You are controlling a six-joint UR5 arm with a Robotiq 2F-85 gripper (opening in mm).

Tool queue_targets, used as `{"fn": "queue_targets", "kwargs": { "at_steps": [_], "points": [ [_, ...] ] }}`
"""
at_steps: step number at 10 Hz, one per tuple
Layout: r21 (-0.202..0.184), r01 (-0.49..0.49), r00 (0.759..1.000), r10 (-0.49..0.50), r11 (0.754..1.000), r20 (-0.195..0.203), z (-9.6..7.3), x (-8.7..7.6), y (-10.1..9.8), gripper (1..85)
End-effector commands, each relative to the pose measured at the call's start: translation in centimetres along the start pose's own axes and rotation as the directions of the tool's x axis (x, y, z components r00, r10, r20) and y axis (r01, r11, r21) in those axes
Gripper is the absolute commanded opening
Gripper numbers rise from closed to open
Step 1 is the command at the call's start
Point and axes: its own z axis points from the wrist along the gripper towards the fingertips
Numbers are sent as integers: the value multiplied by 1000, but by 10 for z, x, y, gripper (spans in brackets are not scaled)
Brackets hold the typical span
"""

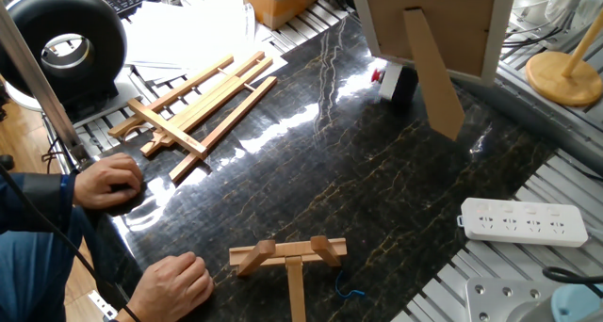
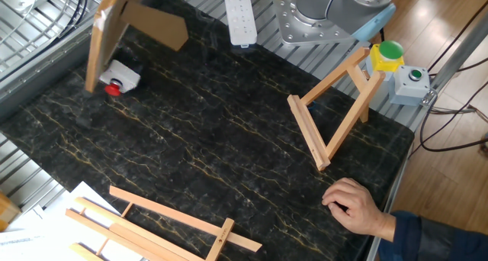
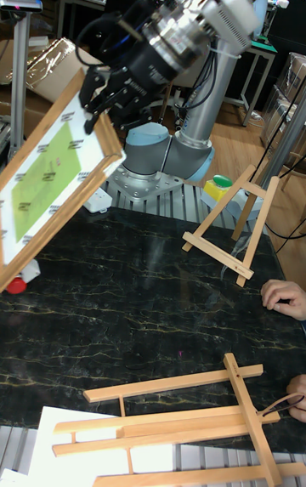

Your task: Put the photo frame on the bracket

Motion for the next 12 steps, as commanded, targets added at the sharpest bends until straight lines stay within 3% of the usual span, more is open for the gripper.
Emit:
{"fn": "queue_targets", "kwargs": {
  "at_steps": [1,4,5,7,10,12],
  "points": [
    [-22,-10,1000,10,1000,-28,-15,7,8,10],
    [-76,-53,997,49,996,-51,-22,15,24,10],
    [-124,-90,995,82,988,-65,-26,17,38,10],
    [-171,-134,989,120,976,-88,-35,20,55,10],
    [-221,-218,974,195,951,-119,-49,19,80,10],
    [-289,-283,958,254,915,-134,-57,15,101,10]
  ]
}}
